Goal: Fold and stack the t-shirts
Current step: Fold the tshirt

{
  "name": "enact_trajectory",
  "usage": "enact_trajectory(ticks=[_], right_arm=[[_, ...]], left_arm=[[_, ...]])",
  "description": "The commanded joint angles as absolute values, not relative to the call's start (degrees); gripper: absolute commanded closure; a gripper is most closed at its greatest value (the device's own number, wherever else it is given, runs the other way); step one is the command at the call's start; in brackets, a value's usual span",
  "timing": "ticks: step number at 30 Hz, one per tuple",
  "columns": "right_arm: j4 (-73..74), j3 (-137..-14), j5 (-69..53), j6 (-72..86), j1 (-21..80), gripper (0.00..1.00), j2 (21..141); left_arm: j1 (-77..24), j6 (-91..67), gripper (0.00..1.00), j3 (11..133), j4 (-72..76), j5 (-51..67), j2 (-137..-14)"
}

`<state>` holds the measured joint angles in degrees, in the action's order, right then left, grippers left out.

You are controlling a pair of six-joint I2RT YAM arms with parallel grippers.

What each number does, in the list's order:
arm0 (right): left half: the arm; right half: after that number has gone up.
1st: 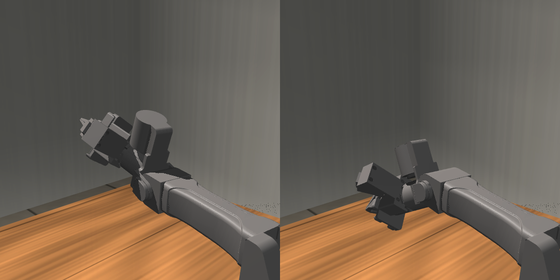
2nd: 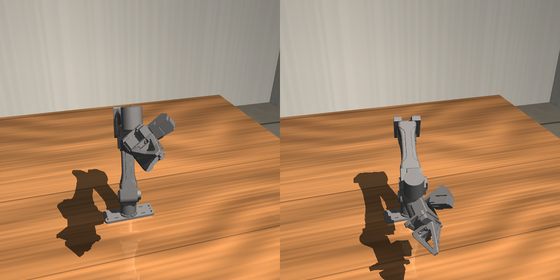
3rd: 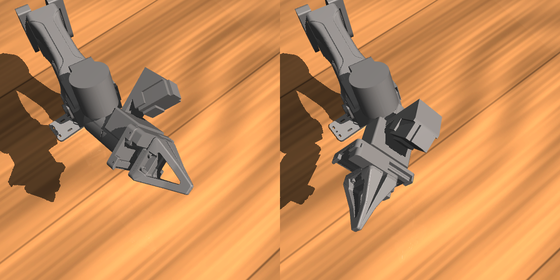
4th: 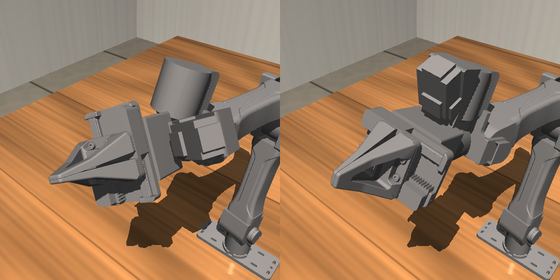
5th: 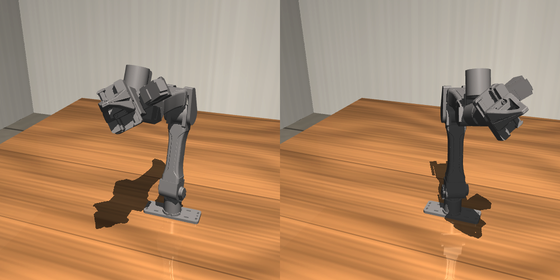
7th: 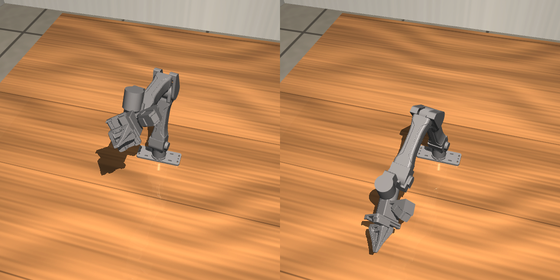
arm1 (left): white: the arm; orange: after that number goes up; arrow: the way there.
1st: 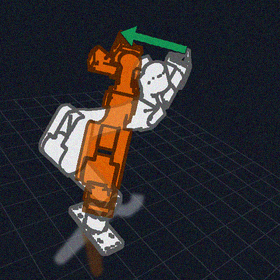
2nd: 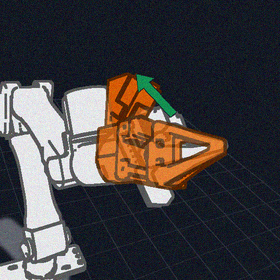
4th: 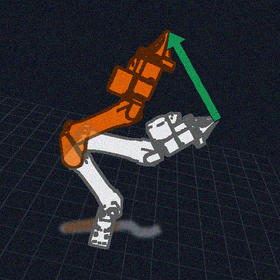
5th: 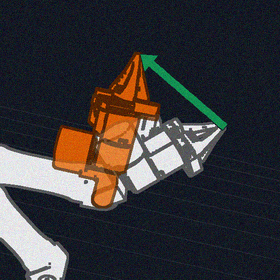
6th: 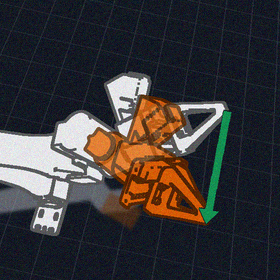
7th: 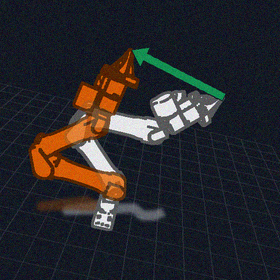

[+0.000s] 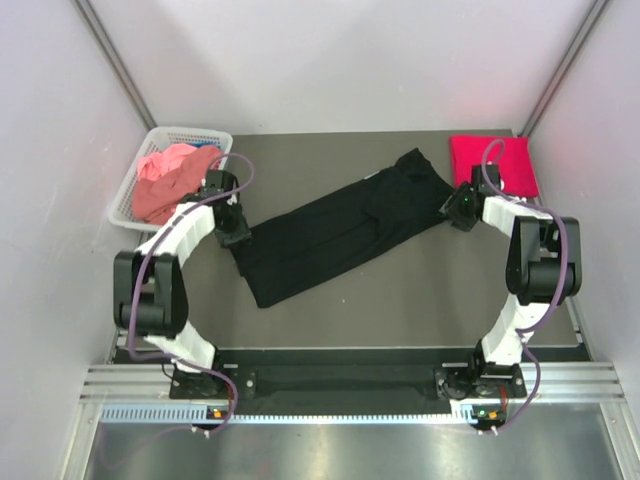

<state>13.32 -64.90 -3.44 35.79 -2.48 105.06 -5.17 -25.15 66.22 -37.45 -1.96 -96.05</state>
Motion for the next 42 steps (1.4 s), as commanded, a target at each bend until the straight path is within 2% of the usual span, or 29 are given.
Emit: enact_trajectory(ticks=[1,5,9,12,23,26,36,38,39,40,42], right_arm=[[12.6,-66.5,-2.1,36.0,-3.6,0.52,102.5],[13.0,-68.2,-2.5,36.5,-3.7,0.51,103.6],[13.3,-69.5,-1.8,36.6,-3.7,0.48,104.6],[12.6,-69.3,-1.7,37.0,-3.8,0.48,105.0],[9.8,-67.9,-2.0,37.7,-3.8,0.49,107.8],[9.8,-68.2,-2.2,37.8,-3.8,0.5,108.2],[8.2,-67.3,-2.8,37.6,-3.8,0.5,109.3],[7.7,-67.1,-3.1,37.6,-3.8,0.5,109.6],[7.2,-66.8,-3.2,37.7,-3.8,0.5,109.6],[7.2,-66.9,-3.2,37.6,-3.8,0.5,109.6],[7.2,-67.0,-2.9,37.4,-3.8,0.52,109.6]], left_arm=[[-9.2,-18.3,0.59,67.1,-40.5,4.3,-85.9],[-18.1,-17.8,0.59,61.2,-38.7,7.4,-80.4],[-27.7,-20.0,0.58,54.4,-35.0,8.2,-80.1],[-31.4,-21.2,0.58,52.1,-33.1,6.9,-81.5],[-34.7,-20.7,0.56,51.4,-31.1,0.5,-86.6],[-35.3,-21.4,0.56,51.8,-31.4,-4.2,-88.1],[-36.2,-21.4,0.57,50.7,-28.1,-2.8,-91.0],[-36.5,-21.6,0.63,50.5,-28.6,-2.4,-91.0],[-36.6,-22.1,0.69,50.5,-29.1,-2.4,-91.0],[-36.6,-22.2,0.83,50.7,-30.3,-2.5,-90.9],[-36.9,-22.7,0.93,50.5,-31.3,-2.1,-90.5]])
